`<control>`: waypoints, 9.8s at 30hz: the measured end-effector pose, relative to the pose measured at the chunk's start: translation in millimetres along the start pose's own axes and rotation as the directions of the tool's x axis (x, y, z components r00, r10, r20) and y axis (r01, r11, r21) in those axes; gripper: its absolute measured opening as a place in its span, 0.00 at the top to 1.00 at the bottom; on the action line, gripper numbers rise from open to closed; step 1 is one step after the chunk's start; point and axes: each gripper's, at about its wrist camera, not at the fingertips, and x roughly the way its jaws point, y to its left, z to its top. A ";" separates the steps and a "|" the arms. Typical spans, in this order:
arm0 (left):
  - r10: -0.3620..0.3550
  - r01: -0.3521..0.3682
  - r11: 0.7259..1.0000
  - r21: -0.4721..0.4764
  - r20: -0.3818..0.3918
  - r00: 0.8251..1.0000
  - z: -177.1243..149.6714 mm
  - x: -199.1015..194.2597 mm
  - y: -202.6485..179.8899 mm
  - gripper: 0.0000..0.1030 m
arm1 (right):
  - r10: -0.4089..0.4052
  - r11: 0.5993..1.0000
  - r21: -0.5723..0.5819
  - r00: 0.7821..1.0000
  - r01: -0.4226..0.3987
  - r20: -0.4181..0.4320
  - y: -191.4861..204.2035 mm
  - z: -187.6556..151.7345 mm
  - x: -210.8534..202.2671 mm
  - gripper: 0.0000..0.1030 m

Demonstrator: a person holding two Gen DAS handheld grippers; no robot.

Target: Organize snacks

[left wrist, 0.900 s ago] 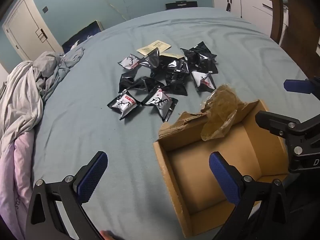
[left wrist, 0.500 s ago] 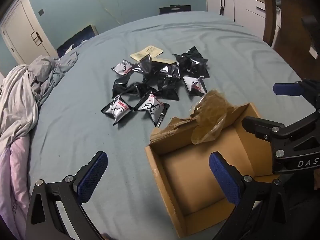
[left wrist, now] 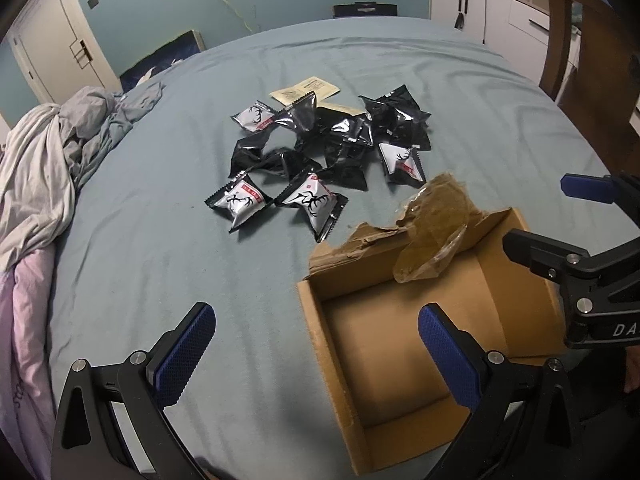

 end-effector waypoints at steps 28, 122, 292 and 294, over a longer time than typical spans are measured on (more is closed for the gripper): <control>0.126 -0.132 0.991 0.028 0.167 0.978 1.6 -17.0 -2.7 0.00 | -0.002 1.000 0.022 1.000 0.002 -0.013 -4.9 1.1 4.4 0.00; -0.202 0.152 0.845 -0.512 -0.042 0.979 62.8 136.1 144.6 0.59 | 0.294 0.944 0.106 0.941 -0.314 0.169 -50.6 -22.1 -59.6 0.67; -0.054 0.044 0.997 0.060 0.178 0.982 -1.6 -41.6 2.0 0.16 | 0.239 0.971 -0.049 0.967 -0.235 0.090 -19.0 -18.9 -41.1 0.56; -0.041 0.037 0.999 0.029 0.174 0.984 -0.4 -39.8 8.5 0.16 | 0.236 0.971 -0.057 0.968 -0.232 0.085 -17.5 -19.6 -40.3 0.56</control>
